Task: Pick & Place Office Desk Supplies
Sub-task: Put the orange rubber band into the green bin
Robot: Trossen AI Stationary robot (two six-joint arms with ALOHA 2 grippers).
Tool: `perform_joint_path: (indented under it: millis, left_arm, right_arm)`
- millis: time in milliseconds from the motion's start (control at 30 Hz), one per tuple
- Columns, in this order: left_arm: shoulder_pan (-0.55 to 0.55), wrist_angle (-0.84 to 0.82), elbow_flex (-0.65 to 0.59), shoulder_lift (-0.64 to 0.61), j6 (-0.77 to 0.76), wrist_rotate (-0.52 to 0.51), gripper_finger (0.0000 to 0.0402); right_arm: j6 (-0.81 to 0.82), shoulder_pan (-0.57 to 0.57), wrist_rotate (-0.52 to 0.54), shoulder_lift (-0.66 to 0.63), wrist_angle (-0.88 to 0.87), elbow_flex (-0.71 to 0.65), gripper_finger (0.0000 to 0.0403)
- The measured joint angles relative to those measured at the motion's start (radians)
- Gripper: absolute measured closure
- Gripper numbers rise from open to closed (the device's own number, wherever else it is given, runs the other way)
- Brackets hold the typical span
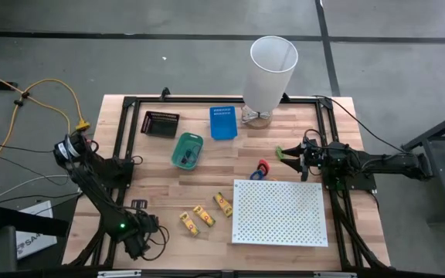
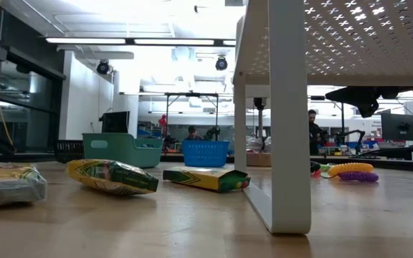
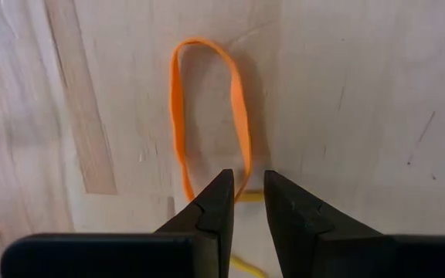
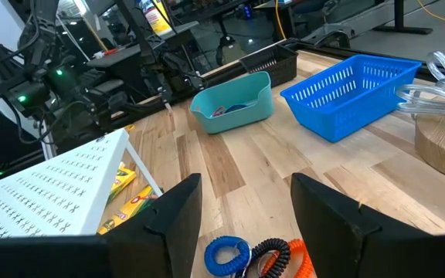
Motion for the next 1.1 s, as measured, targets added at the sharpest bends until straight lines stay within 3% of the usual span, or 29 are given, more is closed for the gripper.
perform_joint_path:
  millis: [367, 700, 1100]
  left_arm:
    - [0.0, -0.004, 0.0, 0.005, 0.0, 0.0, 0.0337]
    - [0.0, -0.005, 0.0, 0.005, 0.001, -0.001, 0.0395]
    - [0.0, -0.01, 0.0, 0.005, 0.002, -0.003, 0.04]
  right_arm:
    - [0.0, 0.0, 0.0, 0.0, 0.0, 0.0, 0.0215]
    - [0.0, 0.0, 0.0, 0.0, 0.0, 0.0, 0.0215]
    - [0.0, 0.0, 0.0, 0.0, 0.0, 0.0, 0.0215]
